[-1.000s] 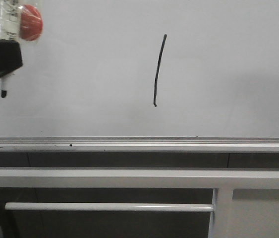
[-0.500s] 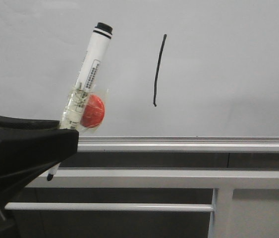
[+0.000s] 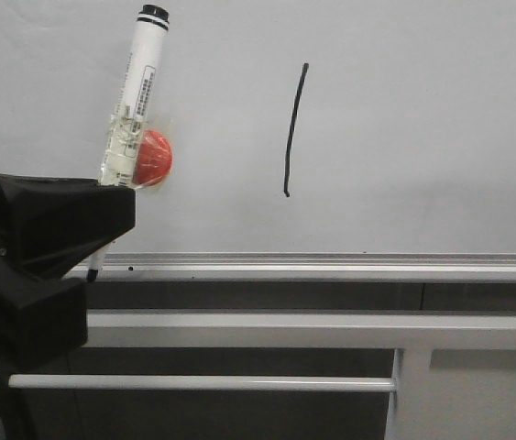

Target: Write number 1 on whiteboard

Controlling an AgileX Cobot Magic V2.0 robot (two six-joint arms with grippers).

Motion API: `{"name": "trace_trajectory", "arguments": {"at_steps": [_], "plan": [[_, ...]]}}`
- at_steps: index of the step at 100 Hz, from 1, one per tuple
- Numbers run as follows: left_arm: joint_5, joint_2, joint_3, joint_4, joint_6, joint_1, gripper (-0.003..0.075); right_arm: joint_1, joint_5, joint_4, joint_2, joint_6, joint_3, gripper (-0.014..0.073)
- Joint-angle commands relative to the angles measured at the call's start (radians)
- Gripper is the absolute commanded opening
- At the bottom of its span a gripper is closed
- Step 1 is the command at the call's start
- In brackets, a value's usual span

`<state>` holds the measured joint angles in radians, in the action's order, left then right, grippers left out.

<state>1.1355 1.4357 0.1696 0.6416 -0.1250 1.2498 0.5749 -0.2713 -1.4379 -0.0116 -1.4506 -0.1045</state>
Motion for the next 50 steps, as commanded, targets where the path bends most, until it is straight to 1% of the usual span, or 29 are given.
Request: {"name": "trace_trajectory", "arguments": {"at_steps": [1,33,50], "plan": [[0.250,-0.015,0.020,0.003,-0.004,0.008,-0.0020,0.001,0.020,-0.029,-0.003,-0.009,-0.023,-0.0063],[0.250,-0.015,0.022,0.075,-0.004,0.008,-0.0020,0.001,0.020,-0.036,-0.003,-0.009,-0.019,-0.0063],[0.250,-0.015,0.029,0.078,-0.004,0.008,-0.0020,0.001,0.023,-0.037,-0.003,-0.009,-0.019,-0.0063]]}}
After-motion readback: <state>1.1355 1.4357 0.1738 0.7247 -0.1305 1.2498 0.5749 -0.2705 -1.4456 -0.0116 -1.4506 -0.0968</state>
